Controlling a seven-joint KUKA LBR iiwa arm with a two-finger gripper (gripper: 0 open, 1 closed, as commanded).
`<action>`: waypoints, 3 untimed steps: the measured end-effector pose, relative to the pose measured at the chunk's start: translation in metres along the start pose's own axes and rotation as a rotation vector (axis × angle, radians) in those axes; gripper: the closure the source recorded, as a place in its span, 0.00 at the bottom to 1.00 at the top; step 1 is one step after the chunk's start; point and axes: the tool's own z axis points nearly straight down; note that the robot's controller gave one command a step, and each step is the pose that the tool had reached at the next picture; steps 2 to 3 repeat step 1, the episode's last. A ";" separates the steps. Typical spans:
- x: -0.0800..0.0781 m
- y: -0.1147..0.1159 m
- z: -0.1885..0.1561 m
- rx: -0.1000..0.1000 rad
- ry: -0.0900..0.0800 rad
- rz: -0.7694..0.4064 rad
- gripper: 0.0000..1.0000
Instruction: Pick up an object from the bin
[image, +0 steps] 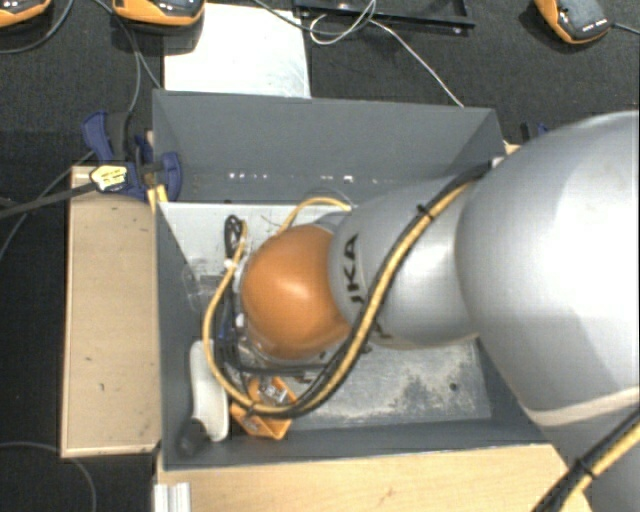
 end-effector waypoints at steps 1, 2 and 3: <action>0.001 0.000 -0.003 -0.001 0.000 0.000 1.00; 0.001 0.000 -0.003 -0.001 0.000 0.000 1.00; 0.001 0.000 -0.003 -0.001 0.000 0.000 1.00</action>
Offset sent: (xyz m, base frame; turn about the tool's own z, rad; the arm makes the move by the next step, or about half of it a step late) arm -0.0001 0.0001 0.0763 0.0000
